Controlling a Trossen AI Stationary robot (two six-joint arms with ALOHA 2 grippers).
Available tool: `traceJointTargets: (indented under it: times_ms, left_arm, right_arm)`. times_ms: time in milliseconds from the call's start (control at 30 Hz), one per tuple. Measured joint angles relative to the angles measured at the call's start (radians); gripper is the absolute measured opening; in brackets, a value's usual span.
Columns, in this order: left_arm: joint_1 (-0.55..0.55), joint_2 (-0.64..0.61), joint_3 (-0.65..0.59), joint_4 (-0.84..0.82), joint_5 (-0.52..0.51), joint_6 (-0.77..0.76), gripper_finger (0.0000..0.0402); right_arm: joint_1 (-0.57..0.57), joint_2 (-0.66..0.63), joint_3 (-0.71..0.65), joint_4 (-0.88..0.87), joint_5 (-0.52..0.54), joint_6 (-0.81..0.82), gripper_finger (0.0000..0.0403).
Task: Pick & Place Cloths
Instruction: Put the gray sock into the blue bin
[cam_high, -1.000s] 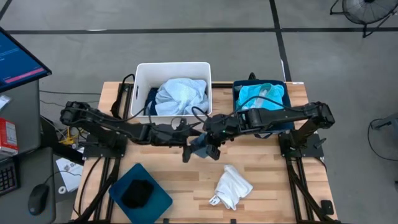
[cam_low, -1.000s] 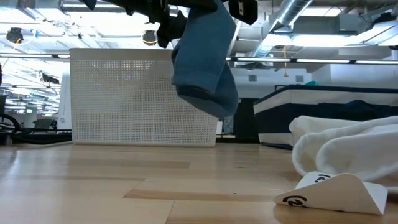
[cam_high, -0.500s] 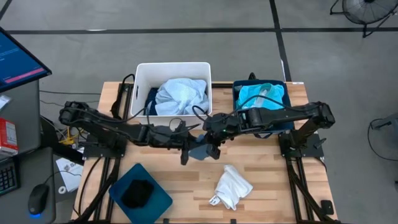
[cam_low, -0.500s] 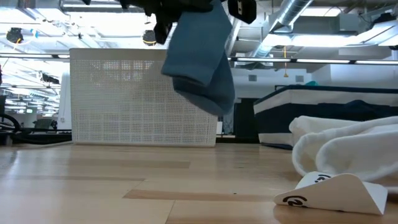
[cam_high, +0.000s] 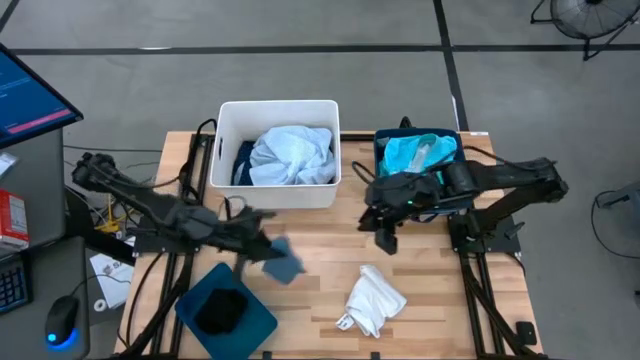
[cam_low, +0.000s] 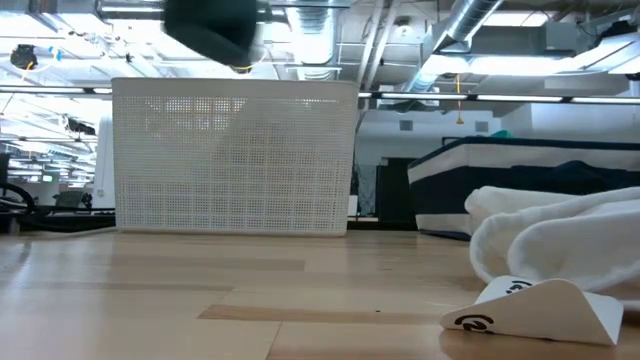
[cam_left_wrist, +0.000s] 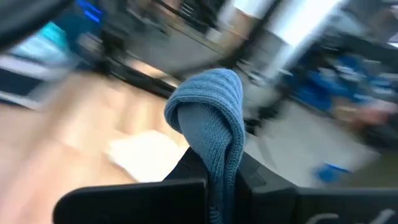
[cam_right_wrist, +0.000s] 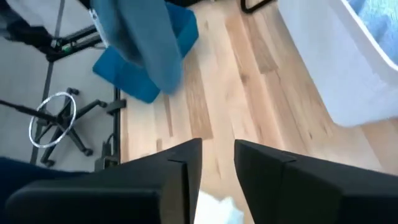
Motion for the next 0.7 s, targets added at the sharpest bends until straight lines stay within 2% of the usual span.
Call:
traceJointTargets:
  times_ms: [133, 300, 600, 700]
  left_arm:
    - [-0.106, -0.057, 0.000, -0.104, 0.050, -0.169, 0.0001]
    - [-0.260, -0.052, 0.000, -0.204, 0.074, -0.315, 0.0001]
    - [-0.425, 0.080, 0.000, -0.303, 0.078, -0.527, 0.0001]
    - [-0.459, 0.131, 0.000, -0.316, 0.084, -0.572, 0.0001]
  right_arm:
    - [0.023, -0.034, 0.000, -0.047, 0.001, 0.023, 0.0103]
    - [0.049, -0.036, 0.000, -0.156, 0.004, 0.068, 0.0113]
    - [0.102, 0.020, -0.071, -0.373, 0.072, 0.210, 0.0131]
    - [0.120, 0.042, -0.116, -0.393, 0.075, 0.260, 0.0143]
